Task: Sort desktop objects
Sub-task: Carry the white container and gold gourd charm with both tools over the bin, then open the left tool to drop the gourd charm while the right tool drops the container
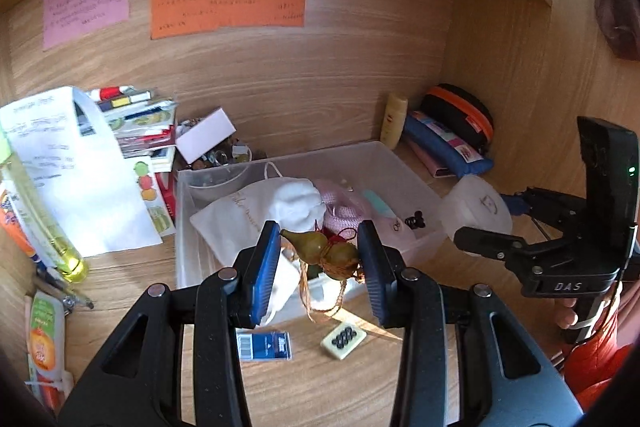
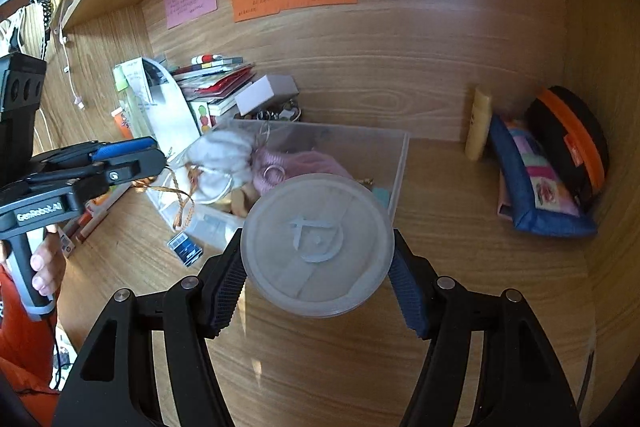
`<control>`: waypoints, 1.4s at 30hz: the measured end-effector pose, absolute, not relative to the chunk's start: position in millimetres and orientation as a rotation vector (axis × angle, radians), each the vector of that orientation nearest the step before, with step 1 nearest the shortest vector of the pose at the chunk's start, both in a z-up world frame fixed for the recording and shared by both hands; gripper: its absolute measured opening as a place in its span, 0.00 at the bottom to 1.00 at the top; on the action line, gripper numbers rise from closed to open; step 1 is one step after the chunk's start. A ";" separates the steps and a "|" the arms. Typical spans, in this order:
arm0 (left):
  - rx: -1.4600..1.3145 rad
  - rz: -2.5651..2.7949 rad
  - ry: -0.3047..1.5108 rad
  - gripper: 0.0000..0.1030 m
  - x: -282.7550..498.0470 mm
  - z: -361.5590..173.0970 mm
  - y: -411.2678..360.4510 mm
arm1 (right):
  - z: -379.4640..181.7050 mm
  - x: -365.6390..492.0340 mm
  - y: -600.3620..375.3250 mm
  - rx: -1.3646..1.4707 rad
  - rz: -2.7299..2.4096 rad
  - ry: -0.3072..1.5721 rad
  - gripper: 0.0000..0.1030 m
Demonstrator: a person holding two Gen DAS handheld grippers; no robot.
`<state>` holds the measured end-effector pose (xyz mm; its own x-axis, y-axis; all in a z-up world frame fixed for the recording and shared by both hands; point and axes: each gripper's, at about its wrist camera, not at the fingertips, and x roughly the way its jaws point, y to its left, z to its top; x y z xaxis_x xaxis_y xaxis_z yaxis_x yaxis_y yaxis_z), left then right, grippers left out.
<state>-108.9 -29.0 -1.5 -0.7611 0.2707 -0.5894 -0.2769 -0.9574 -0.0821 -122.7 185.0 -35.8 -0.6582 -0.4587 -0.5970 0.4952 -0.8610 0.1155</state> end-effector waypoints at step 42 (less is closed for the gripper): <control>-1.106 2.626 0.028 0.47 -168.6 -53.6 -45.8 | -62.2 -185.9 137.4 0.997 -2.465 0.252 0.62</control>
<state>-168.6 -45.8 -53.6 -0.6629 0.2576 -0.7030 -0.2727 -0.9575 -0.0938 -185.9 137.4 -62.2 -0.6274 -0.3522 -0.6945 0.4853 -0.8743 0.0049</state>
